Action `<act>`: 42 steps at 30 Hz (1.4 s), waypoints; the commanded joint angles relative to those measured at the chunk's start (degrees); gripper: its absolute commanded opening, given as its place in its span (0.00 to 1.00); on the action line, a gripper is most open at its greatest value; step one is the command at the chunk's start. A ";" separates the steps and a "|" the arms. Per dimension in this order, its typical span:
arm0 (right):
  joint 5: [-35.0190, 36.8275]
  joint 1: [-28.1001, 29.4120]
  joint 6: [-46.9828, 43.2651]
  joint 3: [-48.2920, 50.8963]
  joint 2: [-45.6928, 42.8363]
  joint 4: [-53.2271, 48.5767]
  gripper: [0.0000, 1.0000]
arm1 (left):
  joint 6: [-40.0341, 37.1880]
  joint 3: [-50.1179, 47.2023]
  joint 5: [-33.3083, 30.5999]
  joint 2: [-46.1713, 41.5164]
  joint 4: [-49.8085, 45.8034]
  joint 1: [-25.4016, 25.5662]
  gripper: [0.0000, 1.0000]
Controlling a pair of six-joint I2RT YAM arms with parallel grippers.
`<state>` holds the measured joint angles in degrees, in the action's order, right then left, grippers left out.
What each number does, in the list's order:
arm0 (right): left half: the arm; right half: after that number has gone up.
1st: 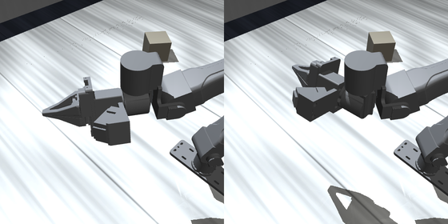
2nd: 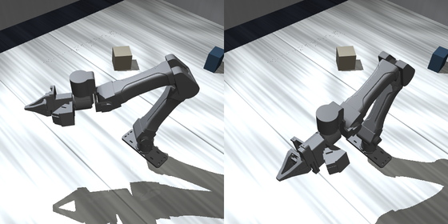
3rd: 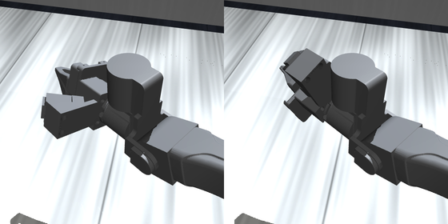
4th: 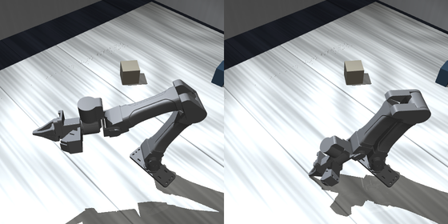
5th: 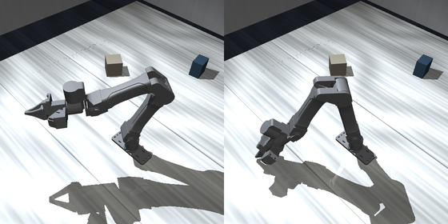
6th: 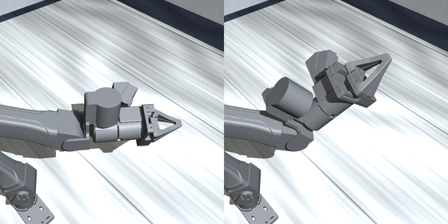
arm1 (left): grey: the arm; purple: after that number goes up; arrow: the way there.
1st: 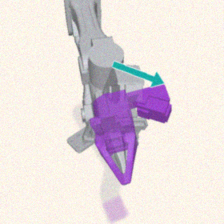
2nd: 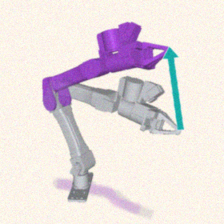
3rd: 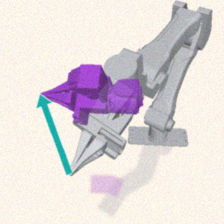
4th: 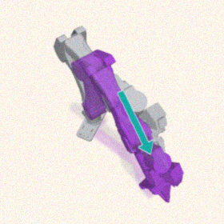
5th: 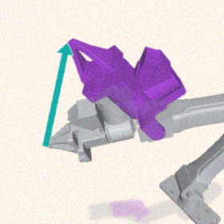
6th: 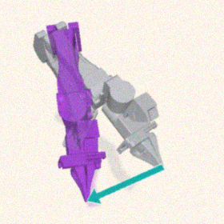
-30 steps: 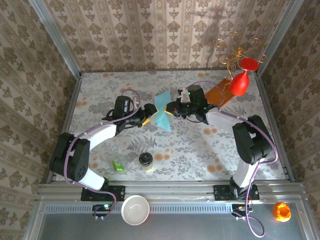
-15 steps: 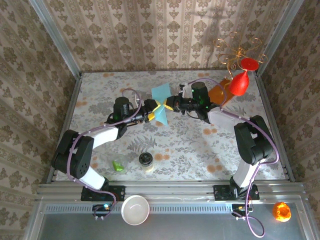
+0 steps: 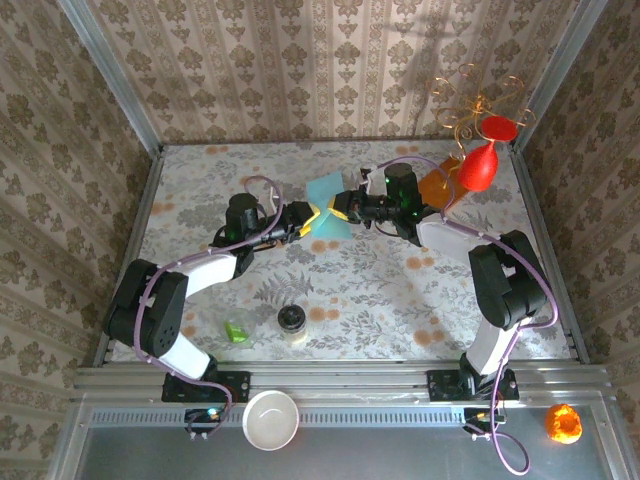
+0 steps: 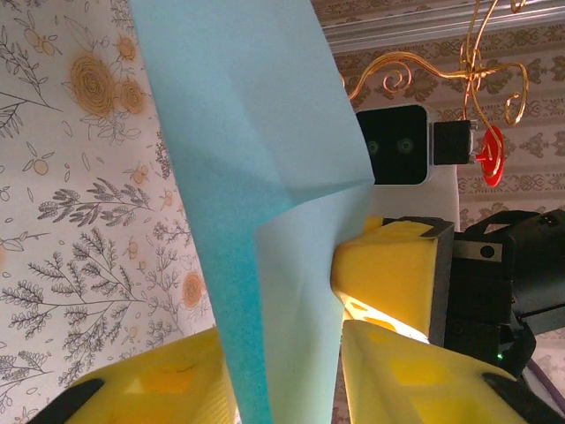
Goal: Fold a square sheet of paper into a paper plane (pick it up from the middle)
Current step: Turn over the paper at the center of the table.
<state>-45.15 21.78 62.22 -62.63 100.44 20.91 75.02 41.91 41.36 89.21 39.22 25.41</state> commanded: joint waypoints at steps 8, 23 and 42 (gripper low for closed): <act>3.48 -2.44 -7.29 2.45 -4.09 -9.67 0.33 | -0.66 1.13 1.00 1.07 -1.38 -1.52 0.13; 23.53 -7.57 -19.76 3.07 -11.84 -31.67 0.44 | -43.26 25.76 -29.15 -4.07 -76.65 -0.40 0.11; 24.85 -10.39 -17.52 13.08 -16.21 -28.83 0.44 | -47.08 63.99 -68.37 30.31 -105.61 21.63 0.11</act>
<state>-19.88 12.25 43.72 -51.72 85.73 -9.06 26.94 102.56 -25.32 117.23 -63.79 45.56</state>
